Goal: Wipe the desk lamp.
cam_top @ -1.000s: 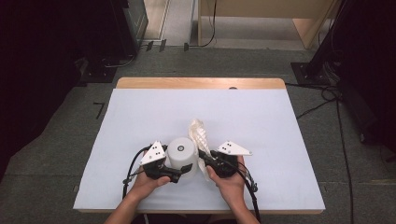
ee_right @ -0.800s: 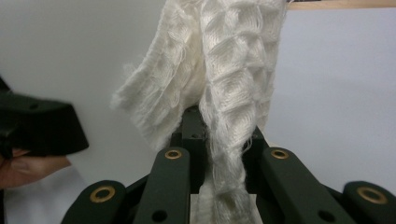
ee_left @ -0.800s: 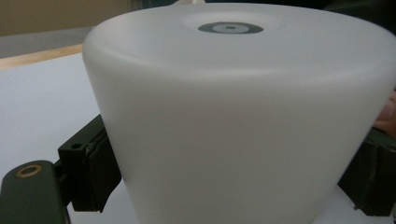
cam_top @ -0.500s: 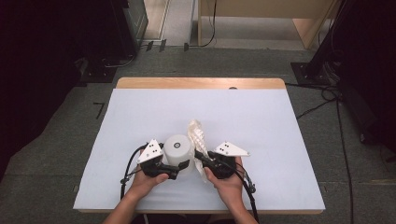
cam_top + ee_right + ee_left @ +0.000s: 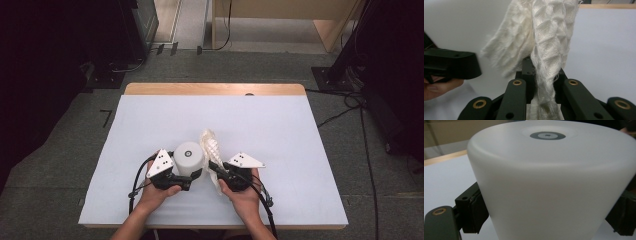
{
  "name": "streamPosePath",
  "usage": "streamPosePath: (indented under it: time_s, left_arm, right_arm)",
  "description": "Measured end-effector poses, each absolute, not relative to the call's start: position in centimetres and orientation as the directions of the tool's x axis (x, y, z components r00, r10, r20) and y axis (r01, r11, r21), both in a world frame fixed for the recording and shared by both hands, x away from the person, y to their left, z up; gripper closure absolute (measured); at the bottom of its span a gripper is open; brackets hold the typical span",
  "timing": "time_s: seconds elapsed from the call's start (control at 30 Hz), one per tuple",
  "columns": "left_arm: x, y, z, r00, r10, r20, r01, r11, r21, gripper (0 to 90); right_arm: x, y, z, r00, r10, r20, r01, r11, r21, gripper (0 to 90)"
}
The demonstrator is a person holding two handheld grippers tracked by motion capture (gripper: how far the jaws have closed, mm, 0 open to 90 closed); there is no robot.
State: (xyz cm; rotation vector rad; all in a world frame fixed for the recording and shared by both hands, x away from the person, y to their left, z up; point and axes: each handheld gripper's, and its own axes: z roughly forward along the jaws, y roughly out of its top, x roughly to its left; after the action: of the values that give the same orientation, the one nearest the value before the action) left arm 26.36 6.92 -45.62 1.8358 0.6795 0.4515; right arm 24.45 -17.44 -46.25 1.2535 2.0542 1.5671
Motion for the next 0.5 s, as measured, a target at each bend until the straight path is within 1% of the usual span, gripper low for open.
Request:
streamPosePath:
  time_s: [0.13,0.23,0.33,0.4,0.5]
  left_arm:
    - [26.7,6.7,-46.6,0.724,0.69,0.027,0.257,-0.306,0.917,8.9]
    - [26.9,6.4,-47.1,0.706,0.706,0.059,0.261,-0.337,0.905,8.9]
    - [26.8,6.3,-47.3,0.703,0.708,0.065,0.256,-0.337,0.906,8.8]
    - [26.6,6.2,-47.3,0.7,0.708,0.091,0.24,-0.354,0.904,8.8]
    - [26.5,6.2,-47.3,0.693,0.716,0.083,0.249,-0.346,0.904,8.6]
  right_arm:
    - [24.6,-18.5,-45.7,-0.569,0.774,0.277,0.455,0.016,0.89,79.5]
    - [24.7,-19.1,-45.6,-0.557,0.781,0.284,0.454,0.0,0.891,79.5]
    - [24.8,-19.3,-45.7,-0.554,0.782,0.285,0.456,-0.001,0.89,79.5]
    - [24.8,-19.4,-45.7,-0.553,0.782,0.287,0.457,-0.004,0.889,79.5]
    - [24.8,-19.5,-45.7,-0.555,0.78,0.287,0.455,-0.004,0.891,79.5]
